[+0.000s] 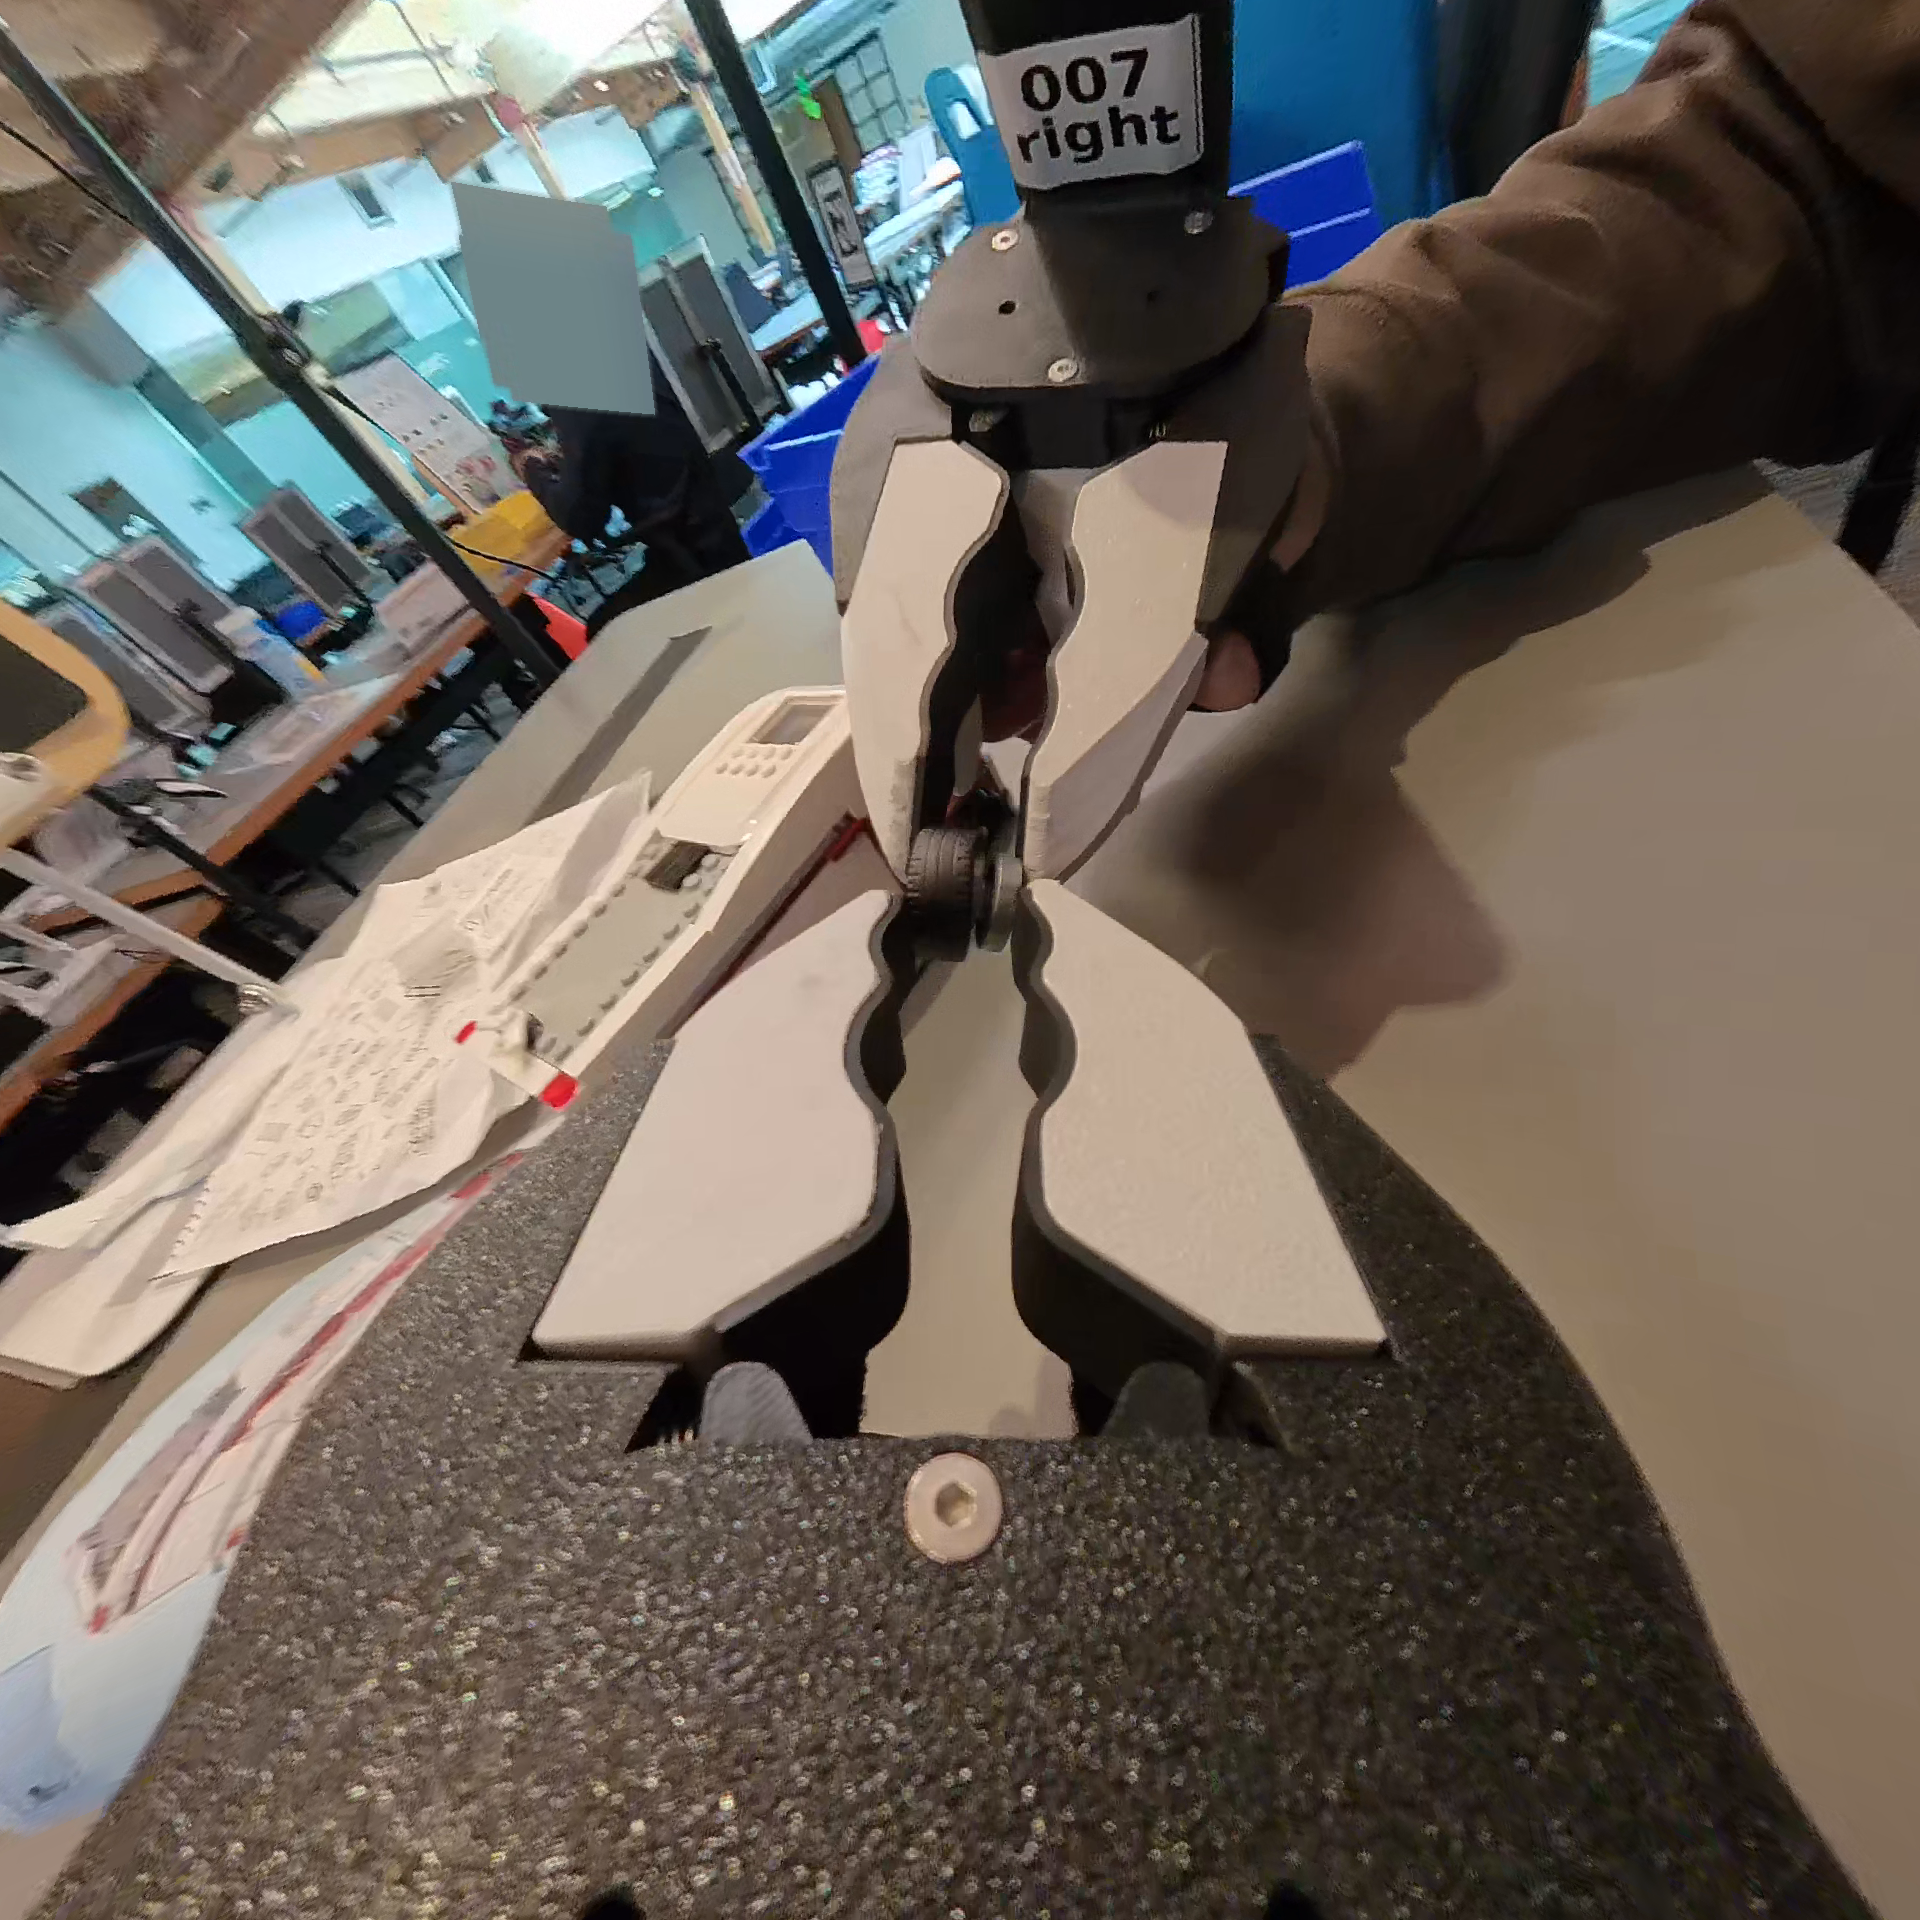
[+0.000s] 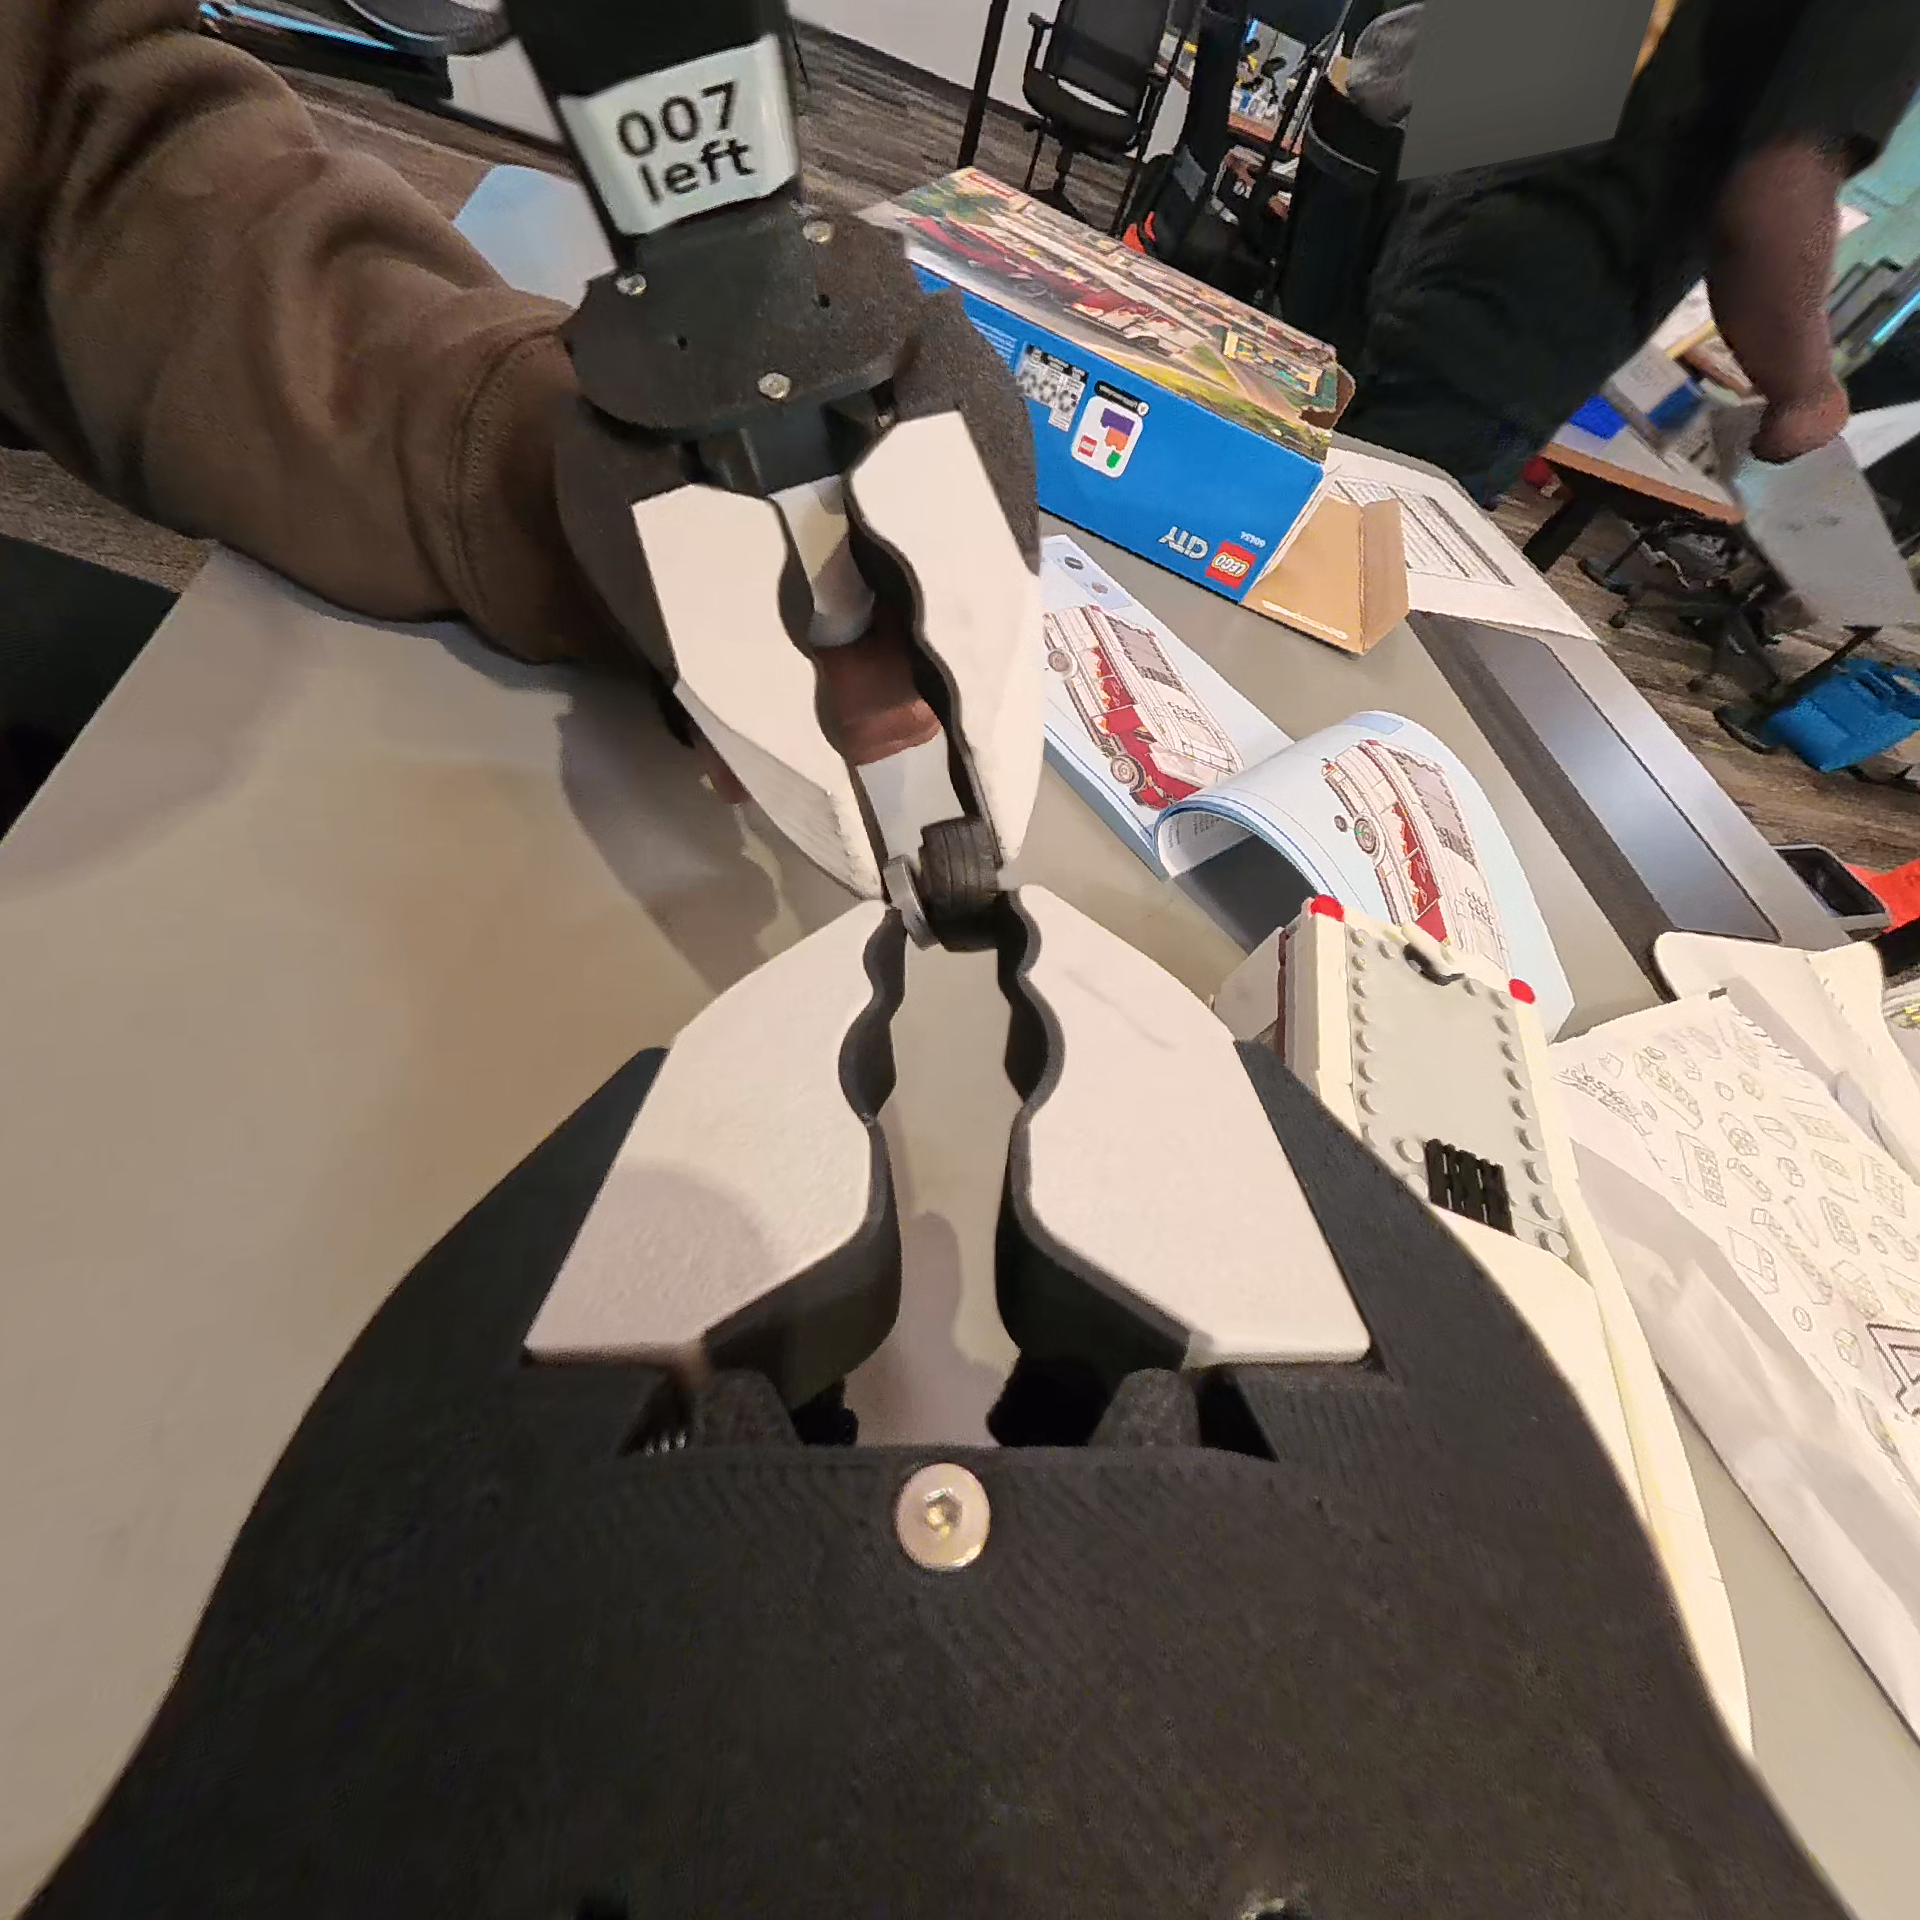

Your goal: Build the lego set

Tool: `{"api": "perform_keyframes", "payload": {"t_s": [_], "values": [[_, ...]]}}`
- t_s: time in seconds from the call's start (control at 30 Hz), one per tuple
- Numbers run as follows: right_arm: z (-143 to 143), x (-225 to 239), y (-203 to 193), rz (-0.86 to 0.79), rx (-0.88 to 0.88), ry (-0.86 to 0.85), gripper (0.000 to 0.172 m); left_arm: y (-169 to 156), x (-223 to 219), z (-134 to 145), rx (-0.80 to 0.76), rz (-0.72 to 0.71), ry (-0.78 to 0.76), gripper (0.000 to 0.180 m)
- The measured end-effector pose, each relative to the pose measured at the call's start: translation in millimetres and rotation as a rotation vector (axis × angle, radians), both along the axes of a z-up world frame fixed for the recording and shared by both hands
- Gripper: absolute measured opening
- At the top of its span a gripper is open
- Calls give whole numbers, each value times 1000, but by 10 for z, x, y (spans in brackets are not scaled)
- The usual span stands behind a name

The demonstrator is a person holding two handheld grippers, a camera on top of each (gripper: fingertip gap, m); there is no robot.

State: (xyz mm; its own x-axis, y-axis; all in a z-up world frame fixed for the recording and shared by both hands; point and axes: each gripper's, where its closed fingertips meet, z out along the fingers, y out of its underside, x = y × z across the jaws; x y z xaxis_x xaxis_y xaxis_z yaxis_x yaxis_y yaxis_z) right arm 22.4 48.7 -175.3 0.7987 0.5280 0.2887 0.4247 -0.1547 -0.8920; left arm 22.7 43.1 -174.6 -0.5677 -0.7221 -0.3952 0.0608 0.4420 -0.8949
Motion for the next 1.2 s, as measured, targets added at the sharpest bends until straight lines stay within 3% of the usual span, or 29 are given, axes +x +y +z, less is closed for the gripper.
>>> {"api": "perform_keyframes", "payload": {"t_s": [0.03,0.17,0.37,0.53,0.97,1.2], "values": [[-14,-4,-7,7,4,-15,17,-9,-5,-19,-15,-16,25,19],[0,-41,-48,38,25,-6,19,-55,-41,-15,-87,-77,82,19],[-8,-99,-95,90,-37,74,23,-84,-67,-64,-41,-101,101,19],[-41,-95,-103,96,-18,15,20,-103,-73,-97,-52,-112,131,18],[63,-73,-70,54,141,-117,18,-79,-61,-24,-262,-140,217,18],[30,-90,-114,112,31,57,23,-134,-115,-30,-279,-203,241,18]]}}
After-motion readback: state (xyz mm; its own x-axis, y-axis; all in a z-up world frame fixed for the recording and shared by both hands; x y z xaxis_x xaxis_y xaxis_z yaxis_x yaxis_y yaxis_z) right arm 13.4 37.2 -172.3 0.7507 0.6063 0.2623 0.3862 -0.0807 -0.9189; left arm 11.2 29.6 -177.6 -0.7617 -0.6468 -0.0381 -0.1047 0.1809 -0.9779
